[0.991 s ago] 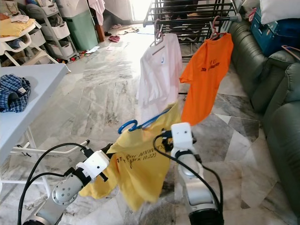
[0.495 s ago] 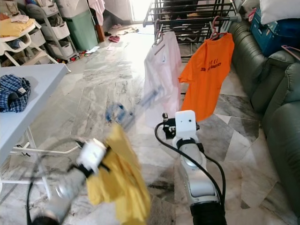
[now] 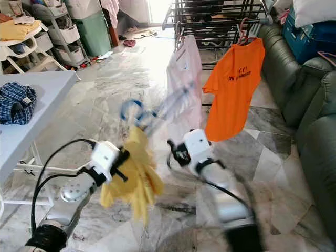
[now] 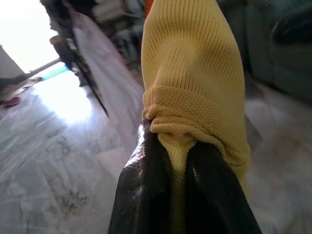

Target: Hang hanger

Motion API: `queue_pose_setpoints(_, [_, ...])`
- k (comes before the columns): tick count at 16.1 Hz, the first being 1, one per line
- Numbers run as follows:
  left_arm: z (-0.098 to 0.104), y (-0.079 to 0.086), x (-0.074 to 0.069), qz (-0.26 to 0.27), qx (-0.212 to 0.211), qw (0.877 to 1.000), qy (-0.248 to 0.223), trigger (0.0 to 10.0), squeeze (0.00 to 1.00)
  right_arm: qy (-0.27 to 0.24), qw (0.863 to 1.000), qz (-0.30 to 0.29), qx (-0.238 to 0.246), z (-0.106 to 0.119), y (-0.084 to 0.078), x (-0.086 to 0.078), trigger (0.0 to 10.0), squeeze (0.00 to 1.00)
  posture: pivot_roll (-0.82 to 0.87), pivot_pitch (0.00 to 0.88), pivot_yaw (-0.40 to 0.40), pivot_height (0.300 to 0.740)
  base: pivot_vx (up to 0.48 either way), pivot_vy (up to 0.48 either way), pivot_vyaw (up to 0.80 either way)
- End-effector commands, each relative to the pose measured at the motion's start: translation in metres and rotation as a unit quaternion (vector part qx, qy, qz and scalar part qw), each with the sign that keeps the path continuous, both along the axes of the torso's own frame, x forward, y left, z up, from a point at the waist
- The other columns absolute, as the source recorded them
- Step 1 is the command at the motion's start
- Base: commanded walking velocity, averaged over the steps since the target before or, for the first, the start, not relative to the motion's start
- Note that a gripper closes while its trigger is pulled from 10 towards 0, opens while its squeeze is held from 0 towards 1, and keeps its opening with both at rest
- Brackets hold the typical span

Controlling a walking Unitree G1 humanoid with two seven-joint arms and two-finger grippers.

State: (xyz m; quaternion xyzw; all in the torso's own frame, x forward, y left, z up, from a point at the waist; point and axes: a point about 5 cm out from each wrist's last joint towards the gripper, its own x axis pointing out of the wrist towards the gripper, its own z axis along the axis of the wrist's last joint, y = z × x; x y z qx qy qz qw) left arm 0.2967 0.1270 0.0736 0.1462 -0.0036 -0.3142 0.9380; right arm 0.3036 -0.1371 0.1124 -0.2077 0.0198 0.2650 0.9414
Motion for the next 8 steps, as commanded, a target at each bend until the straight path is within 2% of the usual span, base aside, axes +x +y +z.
queue_pose_setpoints(1, [0.006,0.004,0.004,-0.011,0.017,1.0,-0.016,10.0,0.0,-0.031,0.997,0.063,-0.038,0.012,0.007,-0.001,10.0,0.0,-0.17,0.0,0.106,0.74,0.0,0.0,0.0])
queue_pose_setpoints(2, [0.004,0.005,0.003,-0.019,0.026,0.999,-0.014,10.0,0.0,-0.033,0.992,0.093,-0.075,0.014,0.0,-0.003,10.0,0.0,-0.17,0.0,0.107,0.74,0.0,0.0,0.0])
queue_pose_setpoints(5, [-0.005,0.012,0.001,-0.046,0.084,0.995,0.002,10.0,0.0,-0.002,0.966,0.192,-0.173,0.034,-0.027,-0.011,10.0,0.0,-0.17,0.003,0.107,0.74,0.0,0.0,0.0])
queue_pose_setpoints(6, [-0.006,0.013,0.001,-0.049,0.094,0.994,0.004,10.0,0.0,0.004,0.961,0.206,-0.183,0.038,-0.031,-0.012,10.0,0.0,-0.17,0.004,0.107,0.74,0.0,0.0,0.0])
queue_pose_setpoints(8, [-0.007,0.012,-0.001,-0.101,0.142,0.985,0.002,10.0,0.0,-0.002,0.948,0.246,-0.202,0.061,-0.033,-0.007,10.0,0.0,-0.17,0.005,0.103,0.74,0.0,0.0,0.0])
